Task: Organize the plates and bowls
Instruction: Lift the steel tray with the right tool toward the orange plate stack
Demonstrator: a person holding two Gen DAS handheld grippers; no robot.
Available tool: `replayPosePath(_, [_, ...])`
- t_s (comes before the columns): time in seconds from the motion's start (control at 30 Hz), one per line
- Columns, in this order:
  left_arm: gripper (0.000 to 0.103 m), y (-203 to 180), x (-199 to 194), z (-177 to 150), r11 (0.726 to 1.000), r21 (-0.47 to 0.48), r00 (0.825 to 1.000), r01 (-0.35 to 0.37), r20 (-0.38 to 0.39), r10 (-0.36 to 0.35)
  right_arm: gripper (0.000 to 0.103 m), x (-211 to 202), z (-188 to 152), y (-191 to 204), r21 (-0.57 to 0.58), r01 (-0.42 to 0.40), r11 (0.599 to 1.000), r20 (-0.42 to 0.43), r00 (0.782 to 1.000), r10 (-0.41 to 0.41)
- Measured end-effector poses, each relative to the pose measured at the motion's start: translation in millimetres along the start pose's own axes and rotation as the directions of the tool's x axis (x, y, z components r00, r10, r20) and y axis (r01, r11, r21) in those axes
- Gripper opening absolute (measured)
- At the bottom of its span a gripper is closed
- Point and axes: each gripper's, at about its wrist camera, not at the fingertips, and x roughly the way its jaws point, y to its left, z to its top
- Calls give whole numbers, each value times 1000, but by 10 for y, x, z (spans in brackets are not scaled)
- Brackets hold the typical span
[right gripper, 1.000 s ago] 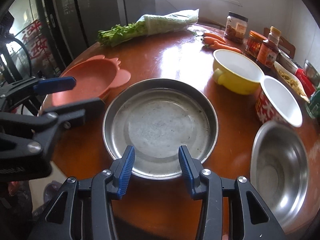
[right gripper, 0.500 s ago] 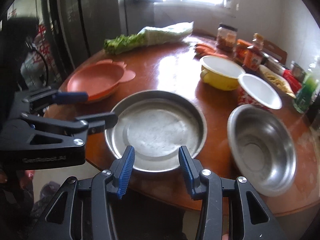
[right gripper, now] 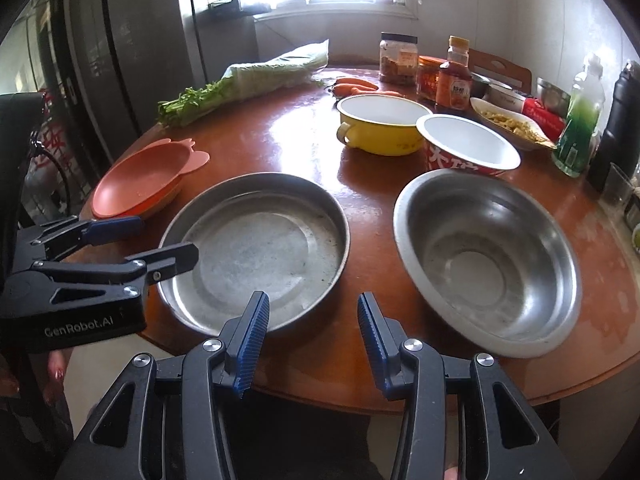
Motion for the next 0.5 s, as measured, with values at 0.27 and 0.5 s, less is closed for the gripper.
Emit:
replayPosePath(0.27, [74,-47,133,1,1000,-4,1000,18,-17,-18,38,117,10,2,8,1,1000,11,1000,-1])
replayPosePath(0.5, [64,-118,158,27,1000,-2,1000,24,12,-24,31,150,25,-4,1,4,1000,13,1000,-4])
